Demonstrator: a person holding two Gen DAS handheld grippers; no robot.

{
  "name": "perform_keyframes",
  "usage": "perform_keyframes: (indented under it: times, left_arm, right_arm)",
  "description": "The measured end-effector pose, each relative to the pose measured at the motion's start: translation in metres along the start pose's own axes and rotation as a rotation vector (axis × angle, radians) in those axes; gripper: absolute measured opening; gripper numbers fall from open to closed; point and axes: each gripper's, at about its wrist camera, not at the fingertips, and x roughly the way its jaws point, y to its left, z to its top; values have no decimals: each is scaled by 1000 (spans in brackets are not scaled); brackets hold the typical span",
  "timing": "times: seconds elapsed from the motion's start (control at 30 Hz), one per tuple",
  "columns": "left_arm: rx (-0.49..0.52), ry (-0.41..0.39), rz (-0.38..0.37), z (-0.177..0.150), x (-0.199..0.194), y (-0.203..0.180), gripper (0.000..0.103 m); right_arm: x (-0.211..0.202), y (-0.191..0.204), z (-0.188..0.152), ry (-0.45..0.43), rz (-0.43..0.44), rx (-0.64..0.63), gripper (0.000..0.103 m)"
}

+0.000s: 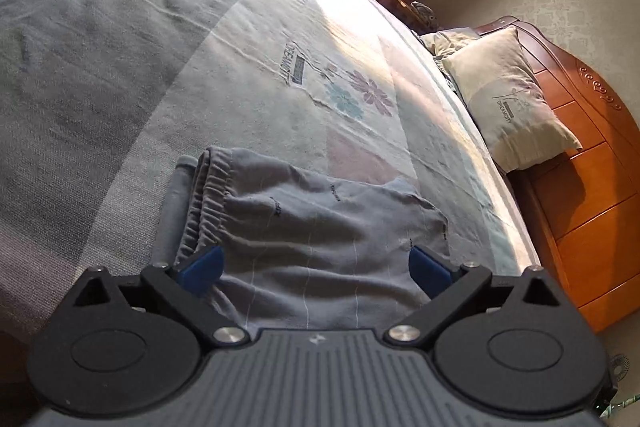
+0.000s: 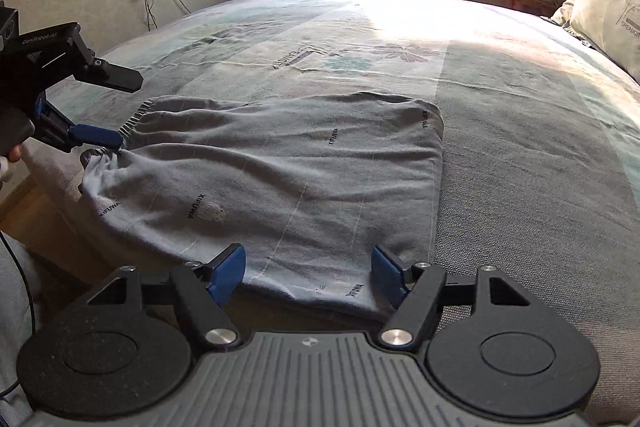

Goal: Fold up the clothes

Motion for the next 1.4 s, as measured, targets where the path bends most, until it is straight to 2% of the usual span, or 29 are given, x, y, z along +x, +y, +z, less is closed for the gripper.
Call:
perform_keyframes:
  times: [0.07, 0.13, 0.23, 0.3, 0.43, 0.6, 0.83, 1.0, 1.23, 1.3, 1.4]
  left_arm:
    - [3, -1, 15, 0, 0, -3, 100]
    - [5, -1, 30, 0, 1, -5, 100]
    - [9, -3, 53, 0, 1, -9, 99]
    - [-36, -17, 40, 5, -9, -8, 100]
    - [3, -81, 28, 20, -34, -11, 100]
    - [-87, -16, 55, 30, -28, 20, 101]
    - [-190, 55, -14, 20, -11, 55, 101]
    - [-199, 71, -89, 34, -2, 61, 102]
    - [-180, 86, -126, 56, 22, 59, 102]
    - [-184, 98, -144, 52, 19, 61, 102]
    - [-241, 121, -188, 38, 7, 69, 102]
  right_arm:
    - [-2, -4, 0, -4, 11, 41, 76]
    - [-5, -7, 0, -6, 17, 70, 82]
    - [-7, -13, -4, -1, 20, 101, 83]
    - [-10, -16, -7, 1, 24, 121, 84]
    - [-15, -20, -9, -8, 50, 161, 91]
    - [-14, -17, -7, 1, 53, 166, 92]
    - [-20, -14, -3, 9, 61, 172, 93]
    - [-21, -7, 1, 6, 43, 152, 93]
    - [-27, 6, 12, -23, 25, 91, 93]
    - [-29, 8, 14, -29, 11, 68, 93]
    - [-32, 11, 13, -34, 7, 32, 94]
